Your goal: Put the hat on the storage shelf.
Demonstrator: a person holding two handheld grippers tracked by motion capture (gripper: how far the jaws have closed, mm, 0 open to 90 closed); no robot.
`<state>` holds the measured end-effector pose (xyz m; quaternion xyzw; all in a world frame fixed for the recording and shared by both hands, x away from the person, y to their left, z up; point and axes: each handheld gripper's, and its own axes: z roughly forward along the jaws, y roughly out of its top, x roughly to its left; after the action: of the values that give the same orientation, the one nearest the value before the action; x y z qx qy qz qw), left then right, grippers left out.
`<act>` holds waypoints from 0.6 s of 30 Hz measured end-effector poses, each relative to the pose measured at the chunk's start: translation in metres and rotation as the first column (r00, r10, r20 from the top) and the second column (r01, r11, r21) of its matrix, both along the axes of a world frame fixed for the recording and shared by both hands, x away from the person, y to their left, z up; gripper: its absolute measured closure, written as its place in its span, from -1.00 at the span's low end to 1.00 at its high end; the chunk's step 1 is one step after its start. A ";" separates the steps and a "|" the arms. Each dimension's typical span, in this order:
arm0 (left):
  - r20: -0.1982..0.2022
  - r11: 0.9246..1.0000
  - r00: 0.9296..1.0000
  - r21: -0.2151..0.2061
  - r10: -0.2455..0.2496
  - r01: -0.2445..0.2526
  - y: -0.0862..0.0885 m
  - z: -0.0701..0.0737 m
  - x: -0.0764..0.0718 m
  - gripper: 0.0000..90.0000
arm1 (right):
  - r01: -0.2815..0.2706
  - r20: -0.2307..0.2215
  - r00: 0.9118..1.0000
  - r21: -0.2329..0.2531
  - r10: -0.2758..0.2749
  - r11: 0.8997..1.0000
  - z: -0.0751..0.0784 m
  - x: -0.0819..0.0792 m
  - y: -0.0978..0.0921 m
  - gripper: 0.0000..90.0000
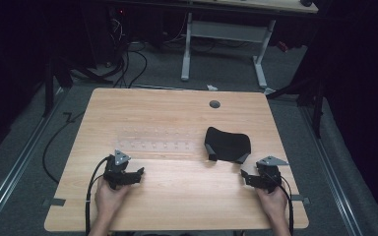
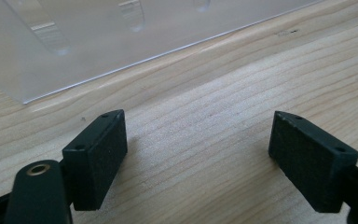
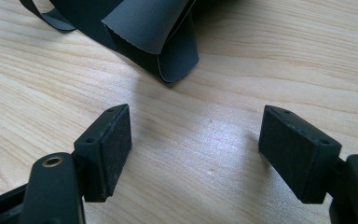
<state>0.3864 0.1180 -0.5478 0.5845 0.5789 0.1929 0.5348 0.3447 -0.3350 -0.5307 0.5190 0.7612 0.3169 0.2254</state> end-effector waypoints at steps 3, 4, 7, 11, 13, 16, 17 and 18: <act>0.000 1.000 1.000 0.000 0.001 -0.001 0.000 0.000 0.000 -0.56 | 0.000 0.000 1.000 0.001 0.000 1.000 0.000 0.000 0.000 -0.42; 0.000 1.000 1.000 0.000 0.001 -0.001 0.000 0.000 0.000 -0.56 | -0.002 0.001 1.000 0.001 0.002 1.000 0.000 0.000 0.000 -0.40; 0.002 1.000 1.000 0.002 0.005 -0.005 0.000 0.000 0.000 -0.55 | -0.009 0.003 1.000 0.001 0.009 1.000 0.000 0.000 0.000 -0.39; 0.002 1.000 1.000 0.002 0.008 -0.008 0.000 0.000 0.000 -0.54 | -0.007 0.003 1.000 -0.004 0.007 1.000 0.000 0.000 0.001 -0.41; 0.002 1.000 1.000 0.002 0.008 -0.008 0.000 0.000 0.000 -0.54 | -0.007 0.003 1.000 -0.004 0.007 1.000 0.000 0.000 0.000 -0.41; 0.002 1.000 1.000 0.002 0.010 -0.010 -0.001 0.000 0.000 -0.54 | -0.005 0.004 1.000 -0.004 0.005 1.000 0.000 0.000 0.001 -0.41; 0.002 1.000 1.000 0.002 0.011 -0.011 -0.001 0.000 0.000 -0.54 | -0.005 0.004 1.000 -0.004 0.005 1.000 0.000 0.000 0.001 -0.41; 0.002 1.000 1.000 0.002 0.012 -0.012 -0.001 0.000 0.000 -0.54 | -0.005 0.004 1.000 -0.004 0.005 1.000 0.000 0.000 0.001 -0.40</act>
<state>0.3865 0.1173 -0.5477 0.5814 0.5816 0.1976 0.5336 0.3444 -0.3343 -0.5307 0.5158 0.7628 0.3169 0.2271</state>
